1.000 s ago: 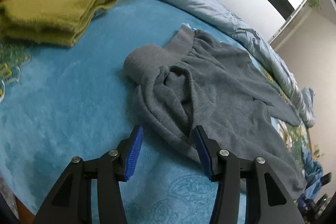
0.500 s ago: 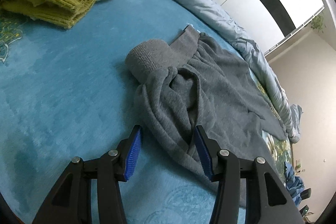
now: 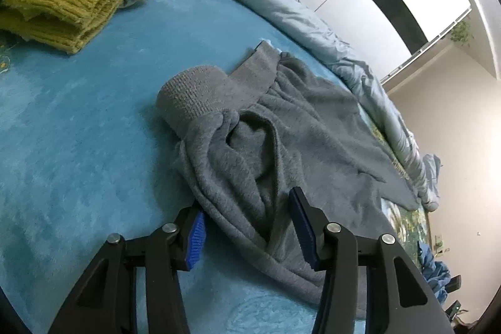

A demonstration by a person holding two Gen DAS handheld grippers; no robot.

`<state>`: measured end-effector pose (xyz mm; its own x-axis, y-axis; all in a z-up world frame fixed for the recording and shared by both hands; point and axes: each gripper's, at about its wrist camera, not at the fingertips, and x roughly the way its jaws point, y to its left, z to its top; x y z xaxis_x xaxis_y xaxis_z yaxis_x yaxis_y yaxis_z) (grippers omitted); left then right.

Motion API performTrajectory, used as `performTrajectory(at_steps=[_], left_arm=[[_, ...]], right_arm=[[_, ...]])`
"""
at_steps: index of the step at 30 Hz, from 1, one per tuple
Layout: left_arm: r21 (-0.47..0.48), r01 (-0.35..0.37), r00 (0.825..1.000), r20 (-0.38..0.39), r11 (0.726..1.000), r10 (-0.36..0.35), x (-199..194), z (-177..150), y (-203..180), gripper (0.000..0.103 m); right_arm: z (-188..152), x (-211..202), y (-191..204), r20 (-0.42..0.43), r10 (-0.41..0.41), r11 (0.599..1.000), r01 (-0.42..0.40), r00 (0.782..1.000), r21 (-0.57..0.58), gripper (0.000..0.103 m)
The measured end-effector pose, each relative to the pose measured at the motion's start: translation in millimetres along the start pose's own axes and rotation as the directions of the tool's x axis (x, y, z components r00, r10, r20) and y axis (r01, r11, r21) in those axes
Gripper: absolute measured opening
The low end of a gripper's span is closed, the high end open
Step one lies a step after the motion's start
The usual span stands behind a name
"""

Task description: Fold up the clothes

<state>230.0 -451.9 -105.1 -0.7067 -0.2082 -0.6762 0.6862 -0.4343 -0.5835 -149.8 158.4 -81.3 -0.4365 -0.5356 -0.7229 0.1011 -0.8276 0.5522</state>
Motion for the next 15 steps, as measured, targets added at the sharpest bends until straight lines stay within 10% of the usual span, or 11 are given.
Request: performTrajectory(at_steps=[2,15], left_arm=[[-0.015,0.032,0.999,0.004,0.999,-0.032,-1,1,5,0.012],[0.008,0.218,0.973,0.069,0.976,-0.218,-35,36,-20,0.010]], right_arm=[[2,-1,1,0.003,0.007,1.000,-0.007,1.000,0.014,0.011],[61,-46,64,0.188,0.152,0.988,-0.141,0.970,-0.071,0.009]])
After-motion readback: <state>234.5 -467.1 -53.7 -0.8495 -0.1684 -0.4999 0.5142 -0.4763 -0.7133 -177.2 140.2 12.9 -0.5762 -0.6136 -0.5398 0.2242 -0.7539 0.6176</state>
